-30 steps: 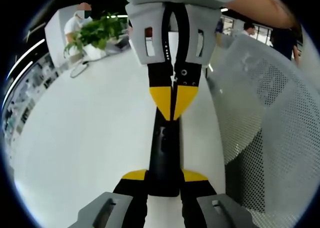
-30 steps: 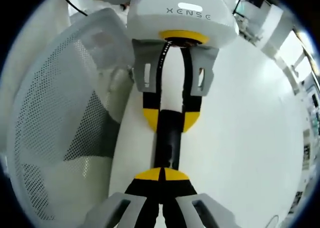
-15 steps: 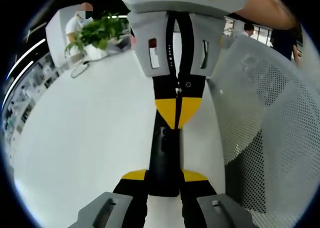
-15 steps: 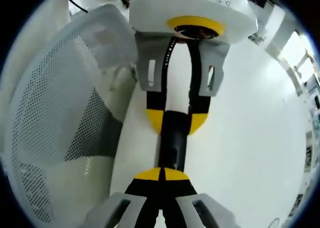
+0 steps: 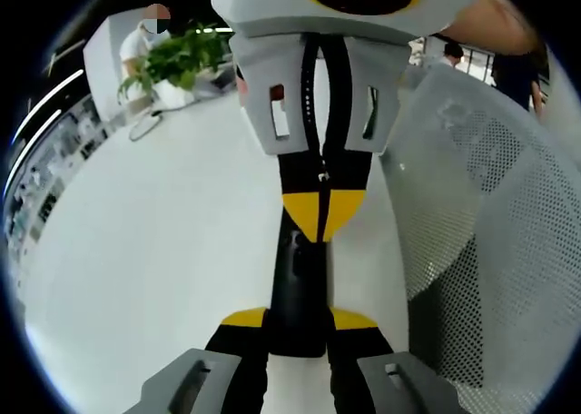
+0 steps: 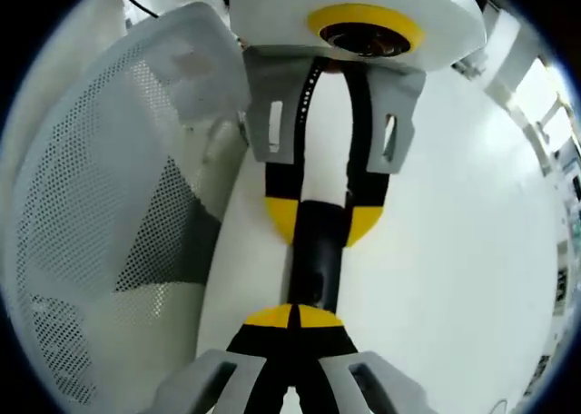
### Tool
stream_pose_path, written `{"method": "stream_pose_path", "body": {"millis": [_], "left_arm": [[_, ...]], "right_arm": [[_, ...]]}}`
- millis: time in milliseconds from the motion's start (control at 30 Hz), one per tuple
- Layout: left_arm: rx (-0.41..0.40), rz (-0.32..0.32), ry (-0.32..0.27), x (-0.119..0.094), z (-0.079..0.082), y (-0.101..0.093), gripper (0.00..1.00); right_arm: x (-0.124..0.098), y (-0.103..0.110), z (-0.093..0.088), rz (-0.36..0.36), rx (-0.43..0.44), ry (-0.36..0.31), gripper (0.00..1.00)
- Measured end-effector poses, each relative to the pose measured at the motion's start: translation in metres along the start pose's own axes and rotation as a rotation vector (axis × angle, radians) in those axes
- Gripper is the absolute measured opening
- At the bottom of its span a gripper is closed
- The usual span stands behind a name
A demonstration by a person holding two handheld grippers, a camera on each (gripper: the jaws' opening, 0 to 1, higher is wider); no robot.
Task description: Press the specified remote control buttons in sequence, fully releasing each button before pressing the next.
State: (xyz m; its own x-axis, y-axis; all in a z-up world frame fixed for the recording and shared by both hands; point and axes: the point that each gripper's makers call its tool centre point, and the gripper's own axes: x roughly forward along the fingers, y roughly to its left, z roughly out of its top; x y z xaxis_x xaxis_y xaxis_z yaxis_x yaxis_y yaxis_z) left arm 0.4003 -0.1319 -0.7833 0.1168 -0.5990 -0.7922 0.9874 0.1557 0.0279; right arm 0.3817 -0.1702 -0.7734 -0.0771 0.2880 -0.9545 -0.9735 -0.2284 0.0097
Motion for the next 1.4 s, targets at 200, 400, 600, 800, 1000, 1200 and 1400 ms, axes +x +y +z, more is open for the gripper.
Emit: {"method": "stream_pose_path", "body": {"millis": [200, 400, 600, 800, 1000, 1200, 1400], "left_arm": [[-0.003, -0.006, 0.004, 0.002, -0.002, 0.002, 0.23], [-0.005, -0.01, 0.004, 0.002, -0.002, 0.003, 0.23], [-0.002, -0.011, 0.004, 0.001, 0.0, 0.0, 0.23], [-0.002, -0.01, 0.005, 0.003, -0.002, 0.002, 0.23], [-0.002, -0.007, 0.006, 0.002, -0.001, 0.001, 0.23], [0.001, -0.005, 0.006, 0.002, -0.001, 0.001, 0.23], [0.001, -0.005, 0.009, 0.001, 0.001, -0.001, 0.23]], "right_arm": [[0.0, 0.0, 0.0, 0.002, -0.005, -0.002, 0.0], [0.002, 0.0, 0.0, 0.0, -0.03, 0.02, 0.0], [0.001, 0.0, -0.001, -0.001, -0.035, 0.022, 0.0], [0.0, 0.0, -0.001, -0.006, -0.036, 0.018, 0.0], [-0.001, 0.002, -0.004, 0.0, -0.032, 0.025, 0.0], [-0.008, -0.001, -0.005, -0.015, -0.022, 0.017, 0.0], [-0.017, -0.008, -0.001, -0.036, -0.015, -0.004, 0.0]]}}
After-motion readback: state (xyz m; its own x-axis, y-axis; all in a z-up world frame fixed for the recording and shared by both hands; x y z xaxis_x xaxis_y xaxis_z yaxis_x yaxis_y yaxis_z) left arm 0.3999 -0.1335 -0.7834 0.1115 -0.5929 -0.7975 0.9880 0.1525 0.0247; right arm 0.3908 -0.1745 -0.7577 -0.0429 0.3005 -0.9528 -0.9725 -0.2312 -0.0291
